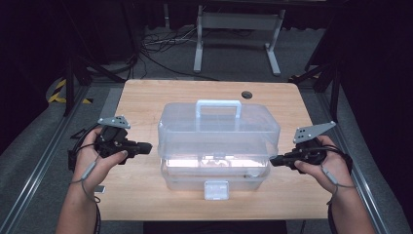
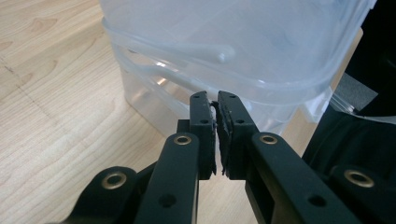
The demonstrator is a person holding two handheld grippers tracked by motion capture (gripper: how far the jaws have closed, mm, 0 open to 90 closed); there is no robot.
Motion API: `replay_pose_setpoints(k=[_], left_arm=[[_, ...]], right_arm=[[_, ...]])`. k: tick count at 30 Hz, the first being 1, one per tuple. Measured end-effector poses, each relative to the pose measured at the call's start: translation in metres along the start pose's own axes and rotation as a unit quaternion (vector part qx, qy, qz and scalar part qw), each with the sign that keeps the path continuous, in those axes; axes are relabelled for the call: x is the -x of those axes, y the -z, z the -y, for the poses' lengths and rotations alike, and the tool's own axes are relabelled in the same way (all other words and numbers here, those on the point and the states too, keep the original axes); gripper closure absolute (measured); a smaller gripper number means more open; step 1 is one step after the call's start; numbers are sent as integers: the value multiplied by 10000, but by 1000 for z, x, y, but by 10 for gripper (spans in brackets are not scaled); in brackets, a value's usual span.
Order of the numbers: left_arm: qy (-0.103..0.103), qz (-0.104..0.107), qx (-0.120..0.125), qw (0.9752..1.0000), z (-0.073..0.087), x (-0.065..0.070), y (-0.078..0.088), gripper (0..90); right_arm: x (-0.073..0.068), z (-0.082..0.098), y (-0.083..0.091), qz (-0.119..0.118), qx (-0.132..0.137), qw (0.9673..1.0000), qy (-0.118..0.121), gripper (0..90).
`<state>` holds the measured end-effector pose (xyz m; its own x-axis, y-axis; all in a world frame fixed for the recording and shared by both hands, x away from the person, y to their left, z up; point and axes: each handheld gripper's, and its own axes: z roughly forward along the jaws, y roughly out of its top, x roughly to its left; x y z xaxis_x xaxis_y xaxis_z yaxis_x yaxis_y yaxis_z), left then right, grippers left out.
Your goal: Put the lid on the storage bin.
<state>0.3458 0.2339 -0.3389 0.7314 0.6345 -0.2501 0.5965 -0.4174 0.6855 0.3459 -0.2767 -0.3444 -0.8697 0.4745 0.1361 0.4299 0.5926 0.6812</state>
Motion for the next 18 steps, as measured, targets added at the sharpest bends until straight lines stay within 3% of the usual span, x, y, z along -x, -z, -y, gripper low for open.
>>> replay_pose_setpoints(k=[6, 18], left_arm=[[50, 24, 20, 10000, -3, -3, -3, 854], [124, 19, 22, 9999, -4, -8, -7, 852]], right_arm=[[-2, 2, -4, 47, -181, 9998, 117, 900], [-4, 5, -5, 56, -286, 9993, 216, 900]])
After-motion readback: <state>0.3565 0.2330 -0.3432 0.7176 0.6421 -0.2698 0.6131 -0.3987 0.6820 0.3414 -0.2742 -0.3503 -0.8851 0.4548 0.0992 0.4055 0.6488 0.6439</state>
